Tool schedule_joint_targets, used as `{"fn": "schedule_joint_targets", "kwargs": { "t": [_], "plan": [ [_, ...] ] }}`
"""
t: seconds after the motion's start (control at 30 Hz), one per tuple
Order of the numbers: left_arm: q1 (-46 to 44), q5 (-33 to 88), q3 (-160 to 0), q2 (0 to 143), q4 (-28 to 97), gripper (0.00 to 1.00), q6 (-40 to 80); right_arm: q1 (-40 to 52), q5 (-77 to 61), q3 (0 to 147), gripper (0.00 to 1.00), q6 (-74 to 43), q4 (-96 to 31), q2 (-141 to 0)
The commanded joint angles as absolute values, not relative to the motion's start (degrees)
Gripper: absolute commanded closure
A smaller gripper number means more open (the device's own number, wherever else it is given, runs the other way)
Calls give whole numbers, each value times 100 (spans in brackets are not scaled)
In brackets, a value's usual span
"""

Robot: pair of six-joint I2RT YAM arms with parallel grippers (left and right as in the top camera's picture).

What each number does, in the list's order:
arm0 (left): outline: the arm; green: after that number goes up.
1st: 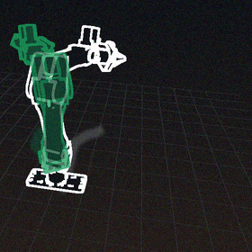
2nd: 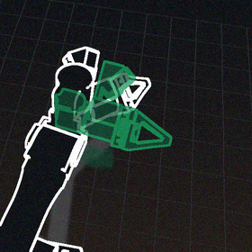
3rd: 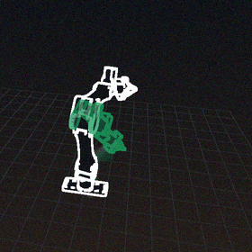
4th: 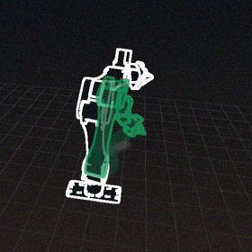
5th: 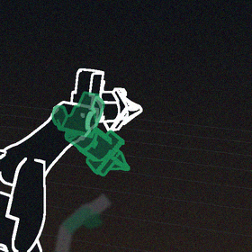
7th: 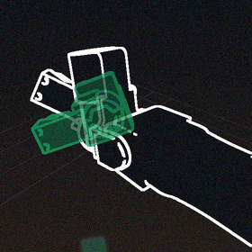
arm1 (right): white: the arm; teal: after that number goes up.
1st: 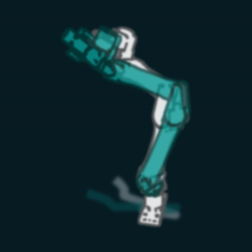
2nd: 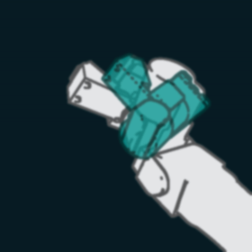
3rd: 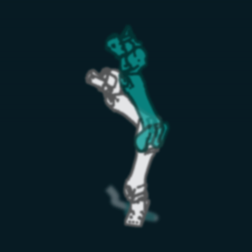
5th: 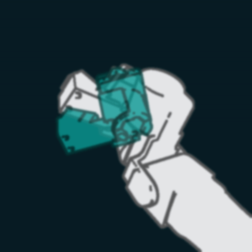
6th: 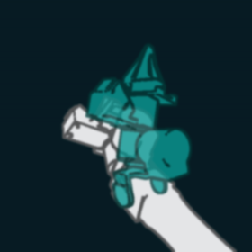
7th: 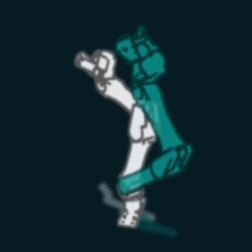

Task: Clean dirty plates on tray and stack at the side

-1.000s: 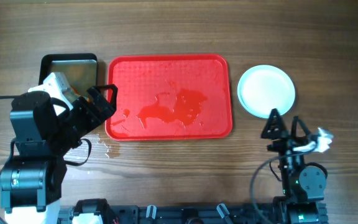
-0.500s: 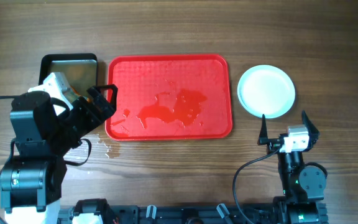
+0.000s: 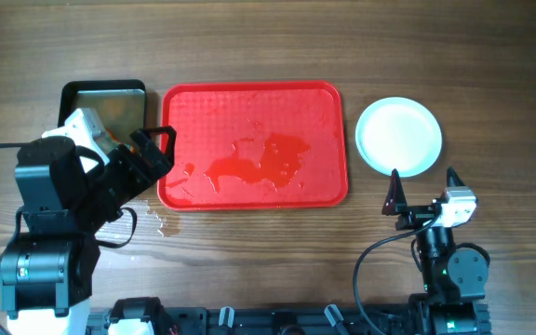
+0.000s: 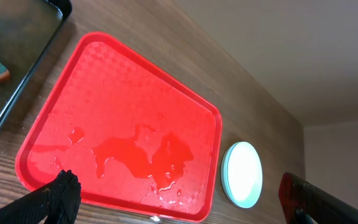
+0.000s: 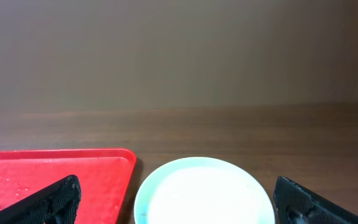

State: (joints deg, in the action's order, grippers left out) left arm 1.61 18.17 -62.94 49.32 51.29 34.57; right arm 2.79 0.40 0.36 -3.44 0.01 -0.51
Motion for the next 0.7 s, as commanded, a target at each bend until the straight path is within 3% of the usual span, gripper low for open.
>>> {"fn": "schedule_joint_targets", "kwargs": {
  "t": [0.0, 0.4, 0.47, 0.57, 0.67],
  "plan": [
    [134, 1903, -6289, 4923, 5118, 0, 3343, 270, -45, 30, 0, -506, 23, -21],
    [134, 1898, -6292, 4921, 5118, 0, 3339, 270, -45, 30, 0, -506, 23, -21],
    [139, 1111, -6285, 4858, 5210, 0, 3321, 270, -45, 30, 0, -506, 23, -21],
    [113, 878, -6060, 4611, 5686, 0, 3317, 270, -45, 30, 0, -506, 23, -21],
    [73, 655, -4998, 3942, 4958, 0, 3177, 270, -45, 30, 0, -506, 23, -21]
  ]
}}
